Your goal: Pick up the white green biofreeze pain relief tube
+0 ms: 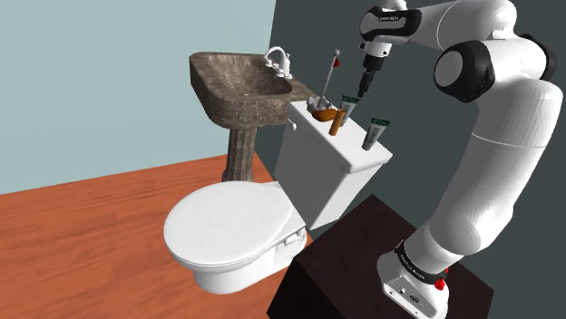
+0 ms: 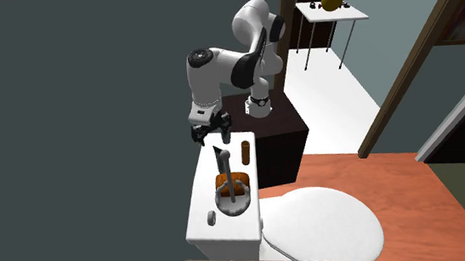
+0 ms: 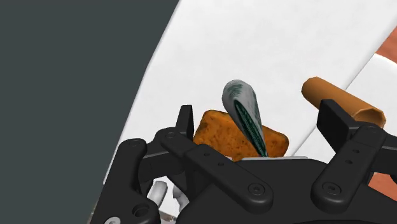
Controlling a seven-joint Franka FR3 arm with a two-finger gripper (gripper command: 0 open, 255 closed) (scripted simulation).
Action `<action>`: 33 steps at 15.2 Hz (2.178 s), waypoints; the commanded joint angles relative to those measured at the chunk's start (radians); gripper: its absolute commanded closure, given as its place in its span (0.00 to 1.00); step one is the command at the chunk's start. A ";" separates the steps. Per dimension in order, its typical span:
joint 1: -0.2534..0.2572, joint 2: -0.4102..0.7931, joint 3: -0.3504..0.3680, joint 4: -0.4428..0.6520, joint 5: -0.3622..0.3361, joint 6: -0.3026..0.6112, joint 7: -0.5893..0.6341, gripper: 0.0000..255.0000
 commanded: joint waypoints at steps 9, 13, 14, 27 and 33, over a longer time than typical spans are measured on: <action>-0.004 0.025 0.005 -0.063 0.013 0.086 -0.013 1.00; -0.004 0.025 0.005 -0.063 0.013 0.085 -0.013 1.00; -0.004 0.025 0.005 -0.063 0.013 0.085 -0.013 1.00; -0.013 0.020 0.000 0.051 0.009 -0.033 -0.013 1.00; -0.023 0.027 -0.002 0.144 0.011 -0.117 -0.015 1.00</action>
